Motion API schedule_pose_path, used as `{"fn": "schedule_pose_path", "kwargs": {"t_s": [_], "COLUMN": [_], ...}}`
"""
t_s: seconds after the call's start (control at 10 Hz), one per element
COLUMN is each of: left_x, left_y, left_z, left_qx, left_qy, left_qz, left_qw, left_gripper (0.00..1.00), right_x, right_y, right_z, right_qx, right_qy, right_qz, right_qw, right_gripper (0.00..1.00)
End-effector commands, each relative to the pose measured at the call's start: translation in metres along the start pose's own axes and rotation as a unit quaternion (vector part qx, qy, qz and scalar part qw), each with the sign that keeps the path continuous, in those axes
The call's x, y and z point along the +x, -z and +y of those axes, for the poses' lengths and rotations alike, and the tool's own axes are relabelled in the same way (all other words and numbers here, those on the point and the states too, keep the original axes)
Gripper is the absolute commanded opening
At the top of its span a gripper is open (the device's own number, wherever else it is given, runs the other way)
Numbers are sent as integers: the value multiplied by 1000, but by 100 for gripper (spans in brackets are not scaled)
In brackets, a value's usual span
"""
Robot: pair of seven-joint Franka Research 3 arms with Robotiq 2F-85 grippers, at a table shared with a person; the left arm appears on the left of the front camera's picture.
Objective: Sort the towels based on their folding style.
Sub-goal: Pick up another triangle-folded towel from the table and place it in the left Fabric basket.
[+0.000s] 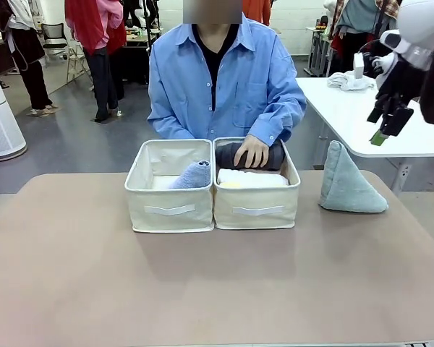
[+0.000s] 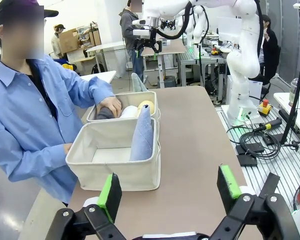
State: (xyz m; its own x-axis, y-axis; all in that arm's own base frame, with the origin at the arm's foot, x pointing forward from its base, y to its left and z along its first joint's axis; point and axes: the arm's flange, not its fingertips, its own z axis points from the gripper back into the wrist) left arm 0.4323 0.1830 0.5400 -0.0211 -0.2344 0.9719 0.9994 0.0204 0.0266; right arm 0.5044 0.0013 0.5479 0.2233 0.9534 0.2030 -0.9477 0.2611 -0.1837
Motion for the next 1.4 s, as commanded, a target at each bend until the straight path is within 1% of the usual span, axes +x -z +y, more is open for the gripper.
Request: {"fn": "schedule_pose_path", "kwargs": {"t_s": [0.0, 0.1, 0.2, 0.4, 0.5, 0.6, 0.7, 0.8, 0.9, 1.0, 1.2, 1.3], "left_x": [2, 2, 2, 2, 2, 2, 2, 2, 2, 2, 2, 2], "left_y": [-1, -1, -1, -1, -1, -1, -1, -1, -1, -1, -1, -1], "left_z": [-2, -2, -2, -2, -2, -2, -2, -2, -2, -2, -2, -2], "left_qx": [1, 1, 1, 1, 1, 1, 1, 1, 1, 1, 1, 1], "left_qy": [0, 0, 0, 0, 0, 0, 0, 0, 0, 0, 0, 0], "left_qz": [-2, -2, -2, -2, -2, -2, -2, -2, -2, -2, -2, -2], "left_qw": [1000, 1000, 1000, 1000, 1000, 1000, 1000, 1000, 1000, 1000, 1000, 1000], "left_gripper": [100, 100, 100, 100, 100, 100, 100, 100, 100, 100, 100, 100], "right_x": [6, 8, 6, 6, 10, 12, 12, 13, 14, 15, 14, 12], "right_y": [0, -4, 6, 6, 3, 9, 16, 24, 32, 39, 61, 71], "right_z": [-5, 4, -4, -4, -5, -23, -43, -59, -68, -76, -90, -92], "right_qx": [-16, -75, -1, -1, -21, 14, 27, 35, 32, 39, 80, 124], "right_qy": [-11, 33, -4, -4, 2, -15, -5, 4, 9, 2, 30, 41], "right_qz": [7, 88, 4, 4, 24, -12, -36, -37, -21, -17, -2, -9], "right_qw": [1000, 993, 1000, 1000, 999, 1000, 999, 999, 999, 999, 996, 991], "right_gripper": [100, 100, 100, 100, 100, 100, 100, 100, 100, 100, 100, 100]}}
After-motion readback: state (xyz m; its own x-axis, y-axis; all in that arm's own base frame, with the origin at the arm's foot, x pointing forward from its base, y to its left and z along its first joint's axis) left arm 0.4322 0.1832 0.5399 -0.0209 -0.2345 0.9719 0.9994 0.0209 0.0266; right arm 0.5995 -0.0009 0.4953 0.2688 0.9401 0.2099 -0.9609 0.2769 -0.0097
